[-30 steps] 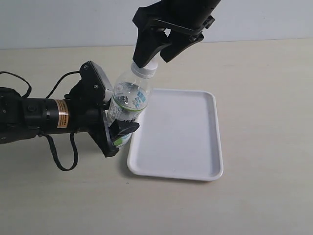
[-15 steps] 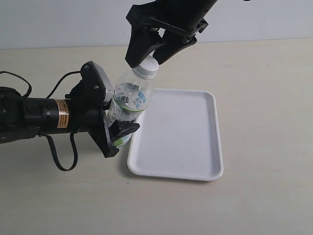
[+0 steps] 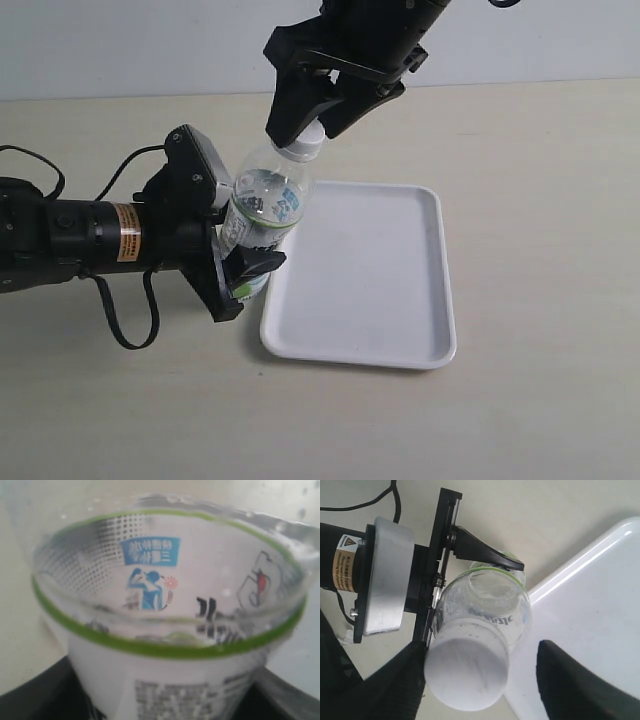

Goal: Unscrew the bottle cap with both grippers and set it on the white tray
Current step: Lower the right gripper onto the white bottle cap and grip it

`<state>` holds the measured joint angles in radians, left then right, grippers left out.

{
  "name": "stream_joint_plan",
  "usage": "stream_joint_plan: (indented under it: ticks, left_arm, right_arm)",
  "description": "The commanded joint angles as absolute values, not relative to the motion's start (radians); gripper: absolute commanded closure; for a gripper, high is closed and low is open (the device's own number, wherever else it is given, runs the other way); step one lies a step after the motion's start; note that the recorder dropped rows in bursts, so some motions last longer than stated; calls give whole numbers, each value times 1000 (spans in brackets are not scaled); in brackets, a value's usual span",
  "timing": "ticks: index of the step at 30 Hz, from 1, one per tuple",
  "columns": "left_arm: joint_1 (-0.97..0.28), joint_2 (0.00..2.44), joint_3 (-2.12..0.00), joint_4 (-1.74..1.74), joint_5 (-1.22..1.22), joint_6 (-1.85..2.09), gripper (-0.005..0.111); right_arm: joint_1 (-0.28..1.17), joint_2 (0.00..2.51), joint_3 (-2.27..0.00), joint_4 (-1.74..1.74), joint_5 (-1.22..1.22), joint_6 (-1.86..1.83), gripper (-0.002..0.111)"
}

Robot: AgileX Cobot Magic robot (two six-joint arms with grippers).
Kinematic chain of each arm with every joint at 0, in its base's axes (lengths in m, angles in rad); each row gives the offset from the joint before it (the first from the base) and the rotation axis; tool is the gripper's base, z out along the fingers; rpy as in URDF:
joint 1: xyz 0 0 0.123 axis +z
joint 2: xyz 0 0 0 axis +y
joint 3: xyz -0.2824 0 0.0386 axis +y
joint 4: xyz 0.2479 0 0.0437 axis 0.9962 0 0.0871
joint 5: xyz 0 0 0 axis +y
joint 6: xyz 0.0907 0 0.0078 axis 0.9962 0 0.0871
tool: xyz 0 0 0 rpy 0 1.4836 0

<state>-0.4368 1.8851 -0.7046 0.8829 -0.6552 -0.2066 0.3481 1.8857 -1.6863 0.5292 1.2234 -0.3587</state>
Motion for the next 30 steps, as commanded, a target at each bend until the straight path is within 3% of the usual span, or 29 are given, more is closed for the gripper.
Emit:
stream_joint_plan:
  ticks: [1, 4, 11, 13, 30]
  left_arm:
    - [-441, 1867, -712, 877, -685, -222, 107]
    - [-441, 1867, -712, 877, -685, -228, 107]
    - [-441, 1867, -712, 872, -685, -252, 107]
    - [-441, 1867, -712, 871, -687, -265, 107]
    - [-441, 1867, -712, 853, -688, -295, 107]
  right_arm:
    - [350, 1884, -1694, 523, 1221, -375, 51]
    - [350, 1884, -1694, 523, 1221, -375, 62]
    - [350, 1884, -1694, 523, 1221, -373, 102]
    - [350, 1884, -1694, 523, 1221, -373, 108]
    - [350, 1884, -1694, 523, 1221, -626, 108]
